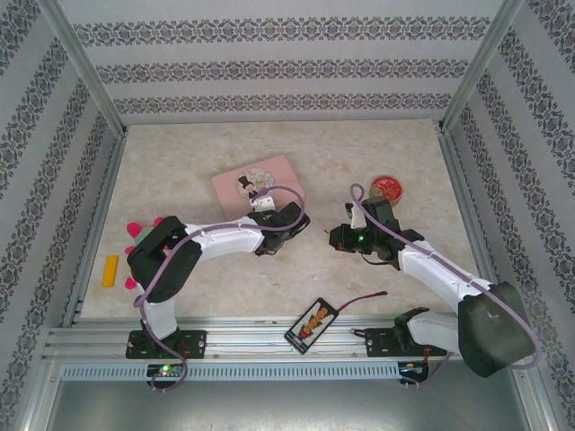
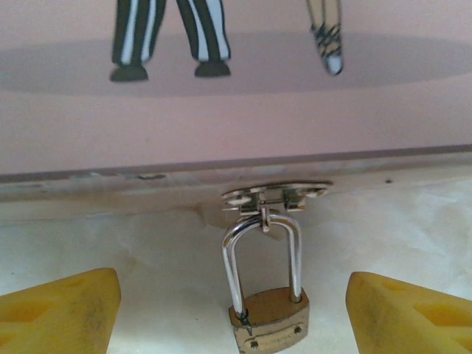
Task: Unlock the padlock with the key
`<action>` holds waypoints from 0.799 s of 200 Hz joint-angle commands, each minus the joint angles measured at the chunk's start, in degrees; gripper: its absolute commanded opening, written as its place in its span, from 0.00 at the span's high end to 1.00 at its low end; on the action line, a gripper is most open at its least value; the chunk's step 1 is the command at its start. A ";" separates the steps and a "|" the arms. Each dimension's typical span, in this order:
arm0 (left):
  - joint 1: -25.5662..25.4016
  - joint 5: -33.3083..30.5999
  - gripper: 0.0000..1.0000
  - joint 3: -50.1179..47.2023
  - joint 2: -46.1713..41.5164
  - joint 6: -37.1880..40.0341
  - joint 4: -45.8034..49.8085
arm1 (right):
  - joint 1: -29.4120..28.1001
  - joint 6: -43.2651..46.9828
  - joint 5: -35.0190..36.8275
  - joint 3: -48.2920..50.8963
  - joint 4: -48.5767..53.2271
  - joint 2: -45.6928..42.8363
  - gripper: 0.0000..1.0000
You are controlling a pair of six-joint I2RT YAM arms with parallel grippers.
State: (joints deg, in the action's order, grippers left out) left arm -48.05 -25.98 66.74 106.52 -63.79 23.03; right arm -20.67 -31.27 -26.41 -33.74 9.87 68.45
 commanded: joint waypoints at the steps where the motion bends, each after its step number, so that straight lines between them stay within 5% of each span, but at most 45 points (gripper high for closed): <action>1: -0.90 -1.26 0.22 1.68 1.84 -1.42 2.20 | 0.71 1.70 -0.92 -0.28 -1.34 0.59 1.00; 76: -0.81 -1.46 0.24 4.95 7.08 0.22 2.68 | 0.98 1.48 -1.93 -0.26 -3.09 1.67 1.00; 160: -0.03 -1.03 0.48 4.25 8.00 2.49 0.98 | 1.41 1.23 -3.07 -0.89 -4.30 3.60 1.00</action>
State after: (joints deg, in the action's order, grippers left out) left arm -48.01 -26.41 70.59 113.75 -62.74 23.55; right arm -19.97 -31.05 -27.94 -33.74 6.94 71.42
